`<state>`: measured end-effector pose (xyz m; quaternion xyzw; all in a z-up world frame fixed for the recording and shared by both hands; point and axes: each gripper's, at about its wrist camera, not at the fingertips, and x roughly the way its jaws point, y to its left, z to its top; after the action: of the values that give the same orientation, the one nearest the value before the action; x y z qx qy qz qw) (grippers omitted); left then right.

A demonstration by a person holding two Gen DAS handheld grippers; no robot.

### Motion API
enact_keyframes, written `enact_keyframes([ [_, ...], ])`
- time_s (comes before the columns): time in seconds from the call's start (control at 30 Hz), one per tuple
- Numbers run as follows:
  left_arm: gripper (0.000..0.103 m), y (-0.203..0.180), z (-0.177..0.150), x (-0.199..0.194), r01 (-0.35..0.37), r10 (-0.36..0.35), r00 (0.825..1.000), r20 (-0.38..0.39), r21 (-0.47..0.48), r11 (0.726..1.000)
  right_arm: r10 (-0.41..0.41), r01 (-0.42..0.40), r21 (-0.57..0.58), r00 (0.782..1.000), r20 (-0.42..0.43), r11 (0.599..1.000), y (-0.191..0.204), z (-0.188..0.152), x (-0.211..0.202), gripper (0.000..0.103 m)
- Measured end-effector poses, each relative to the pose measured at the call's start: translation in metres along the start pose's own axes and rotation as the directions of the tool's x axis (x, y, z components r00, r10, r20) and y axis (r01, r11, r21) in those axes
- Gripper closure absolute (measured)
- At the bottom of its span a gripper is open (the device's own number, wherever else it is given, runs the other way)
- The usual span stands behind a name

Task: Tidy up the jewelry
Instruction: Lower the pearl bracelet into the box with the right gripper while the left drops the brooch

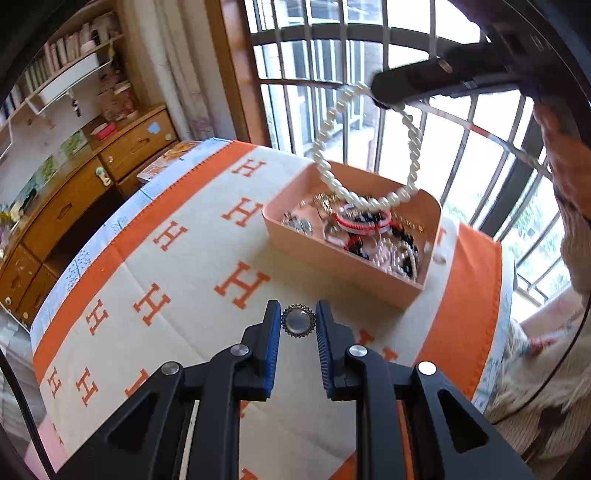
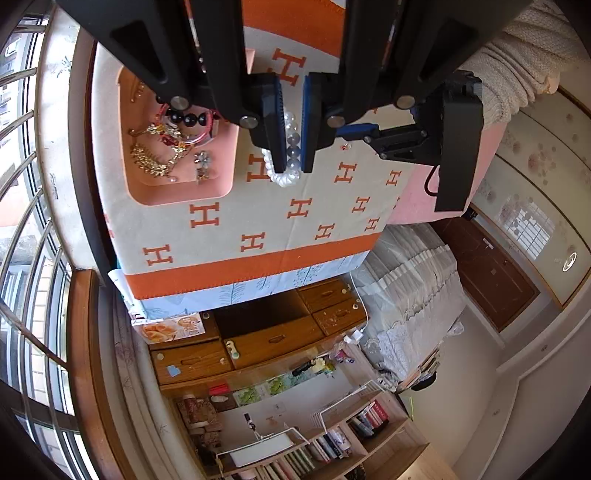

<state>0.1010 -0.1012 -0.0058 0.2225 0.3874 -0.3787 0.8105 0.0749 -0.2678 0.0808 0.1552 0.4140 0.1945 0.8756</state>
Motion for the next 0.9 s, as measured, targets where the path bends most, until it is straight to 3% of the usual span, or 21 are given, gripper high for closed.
enact_keyframes([
  [0.23, 0.086, 0.000, 0.054, 0.006, -0.007, 0.014, 0.998, 0.053, -0.143, 0.990, -0.072, 0.068, 0.042, 0.994, 0.085, 0.997, -0.027, -0.001, -0.036, 0.096],
  [0.43, 0.086, 0.000, 0.080, 0.051, 0.020, -0.023, 1.000, -0.008, -0.254, 0.967, -0.170, 0.162, 0.087, 0.981, 0.093, 0.983, -0.053, -0.009, -0.040, 0.096],
  [0.73, 0.084, 0.000, 0.082, 0.100, -0.006, -0.025, 0.996, -0.089, -0.325, 0.946, -0.273, 0.269, 0.109, 0.961, 0.031, 0.957, -0.077, -0.027, -0.018, 0.095],
  [0.8, 0.073, 0.002, 0.081, 0.104, 0.003, -0.039, 0.994, -0.098, -0.343, 0.939, -0.280, 0.278, 0.103, 0.960, -0.004, 0.955, -0.077, -0.031, -0.009, 0.095],
  [0.9, 0.040, 0.004, 0.078, 0.099, 0.015, -0.047, 0.996, -0.078, -0.370, 0.929, -0.257, 0.262, 0.098, 0.965, -0.060, 0.960, -0.074, -0.034, 0.004, 0.094],
])
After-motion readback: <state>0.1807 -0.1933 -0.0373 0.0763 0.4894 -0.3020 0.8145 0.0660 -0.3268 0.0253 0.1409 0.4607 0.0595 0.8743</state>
